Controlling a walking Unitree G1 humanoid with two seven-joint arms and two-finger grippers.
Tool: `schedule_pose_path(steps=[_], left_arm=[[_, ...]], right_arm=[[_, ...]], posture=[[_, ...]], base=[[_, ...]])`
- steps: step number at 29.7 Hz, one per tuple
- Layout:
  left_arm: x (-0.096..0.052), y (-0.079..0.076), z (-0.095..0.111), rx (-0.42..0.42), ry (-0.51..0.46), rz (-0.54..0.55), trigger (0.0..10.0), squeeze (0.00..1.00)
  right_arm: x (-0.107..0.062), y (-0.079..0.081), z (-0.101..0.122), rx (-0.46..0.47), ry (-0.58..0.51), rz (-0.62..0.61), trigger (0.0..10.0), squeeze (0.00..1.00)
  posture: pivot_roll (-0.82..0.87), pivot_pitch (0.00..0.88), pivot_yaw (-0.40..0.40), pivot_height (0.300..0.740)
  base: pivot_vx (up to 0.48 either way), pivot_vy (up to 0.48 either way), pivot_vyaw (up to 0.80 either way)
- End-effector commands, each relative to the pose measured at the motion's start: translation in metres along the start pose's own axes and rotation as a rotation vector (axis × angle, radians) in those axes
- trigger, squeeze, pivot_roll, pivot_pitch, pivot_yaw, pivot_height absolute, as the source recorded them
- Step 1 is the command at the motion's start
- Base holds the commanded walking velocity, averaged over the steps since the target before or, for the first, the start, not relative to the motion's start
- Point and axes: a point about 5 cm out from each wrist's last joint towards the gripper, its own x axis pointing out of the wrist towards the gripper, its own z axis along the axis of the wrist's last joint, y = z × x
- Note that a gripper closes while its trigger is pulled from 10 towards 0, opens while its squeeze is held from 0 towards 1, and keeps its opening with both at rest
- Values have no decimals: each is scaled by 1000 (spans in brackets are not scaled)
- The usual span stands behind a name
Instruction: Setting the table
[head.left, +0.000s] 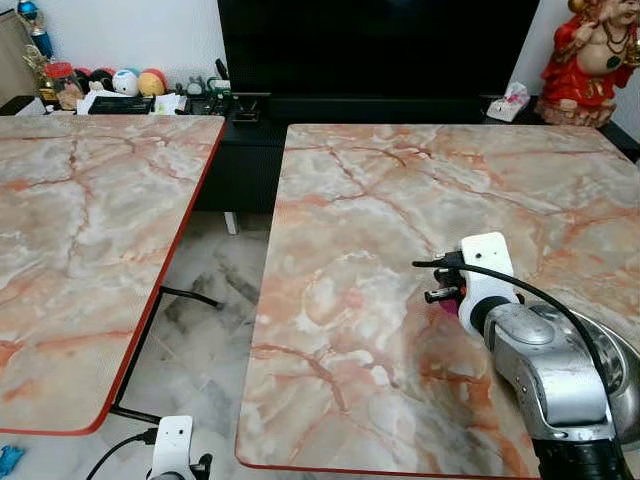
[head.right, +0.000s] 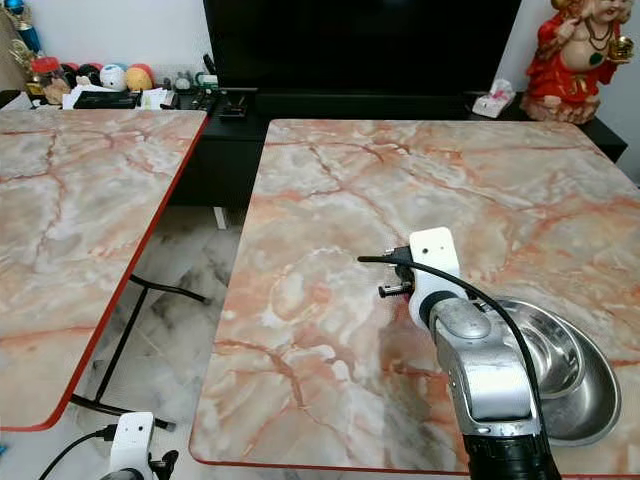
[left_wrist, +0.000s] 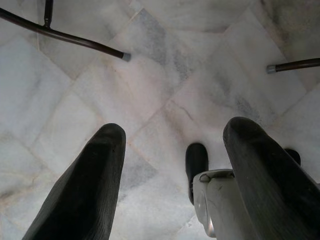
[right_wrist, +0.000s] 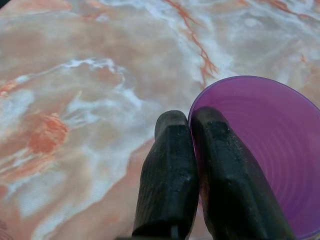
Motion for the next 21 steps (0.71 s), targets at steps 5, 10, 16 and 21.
schedule_pose_path(steps=[5,10,16,21], left_arm=[[-1,2,-6,-3,24,1,10000,0],[-1,2,-6,-2,26,2,10000,0],[-1,2,-5,-4,27,1,10000,0],[-1,2,-5,-5,27,1,10000,0]], right_arm=[[-5,-6,0,-8,1,-17,10000,0],[-4,-3,2,-2,2,-9,10000,0],[-4,2,-1,-21,25,15,10000,0],[-4,3,-1,-23,26,26,10000,0]], posture=[[-56,20,10,740],[-54,22,10,740],[-57,44,11,740],[-56,48,11,740]], base=[[0,0,0],[0,0,0],[0,0,0],[0,0,0]])
